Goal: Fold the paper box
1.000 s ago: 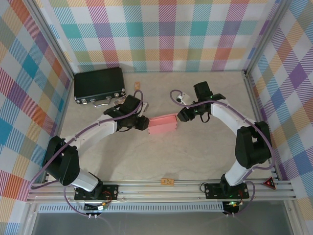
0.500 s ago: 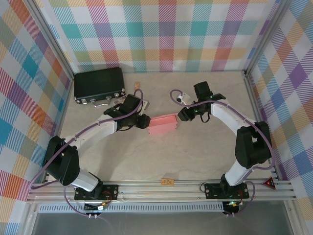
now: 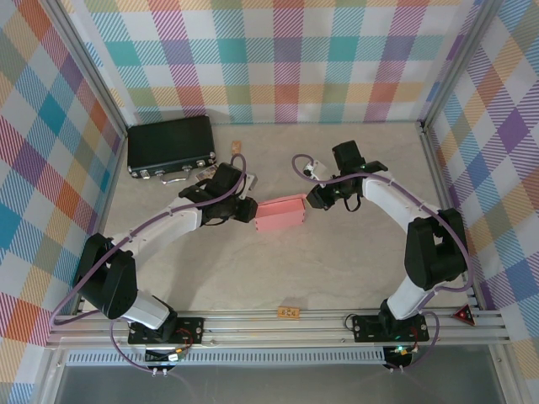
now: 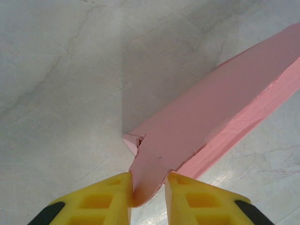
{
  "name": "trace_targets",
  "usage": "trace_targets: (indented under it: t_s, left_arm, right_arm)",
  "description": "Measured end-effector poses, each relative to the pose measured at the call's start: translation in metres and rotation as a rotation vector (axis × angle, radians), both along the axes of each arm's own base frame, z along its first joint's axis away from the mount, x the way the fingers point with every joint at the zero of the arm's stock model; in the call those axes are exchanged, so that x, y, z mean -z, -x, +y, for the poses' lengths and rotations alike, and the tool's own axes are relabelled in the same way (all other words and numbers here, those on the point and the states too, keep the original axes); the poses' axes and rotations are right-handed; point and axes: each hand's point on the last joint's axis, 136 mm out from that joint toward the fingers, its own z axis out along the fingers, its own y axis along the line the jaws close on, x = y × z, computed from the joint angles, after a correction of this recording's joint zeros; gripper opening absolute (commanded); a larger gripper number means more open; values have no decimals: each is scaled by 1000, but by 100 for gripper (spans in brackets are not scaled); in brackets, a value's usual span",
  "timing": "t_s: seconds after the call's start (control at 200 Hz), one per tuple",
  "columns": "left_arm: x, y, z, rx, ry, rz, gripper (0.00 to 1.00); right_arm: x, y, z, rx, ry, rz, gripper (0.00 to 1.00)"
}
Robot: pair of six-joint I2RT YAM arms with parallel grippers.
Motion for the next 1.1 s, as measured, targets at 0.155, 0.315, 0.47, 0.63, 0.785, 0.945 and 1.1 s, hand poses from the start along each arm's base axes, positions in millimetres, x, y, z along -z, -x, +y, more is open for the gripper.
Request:
trace_targets:
  t_s: [0.155, 0.315, 0.47, 0.63, 0.785, 0.945, 1.1]
  left_arm:
    - [0, 1, -1, -5, 12, 9, 25]
    - [-1, 1, -4, -7, 31, 14, 24]
    - [-1, 0, -8, -9, 51, 18, 20]
    - [2, 0, -9, -13, 56, 29, 18]
    - [1, 1, -10, -19, 66, 35, 14]
    - [1, 0, -10, -21, 68, 36, 14]
    - [1, 0, -10, -21, 68, 36, 13]
  right_arm:
    - [1, 3, 2, 5, -3, 19, 19]
    - [1, 6, 4, 11, -5, 35, 19]
    - [1, 7, 6, 12, -5, 41, 19]
    - [-4, 6, 7, 23, -12, 46, 19]
    - [-6, 7, 7, 26, -13, 54, 18]
    - [-9, 7, 8, 27, -15, 63, 16]
    - [-10, 8, 10, 30, -21, 72, 15]
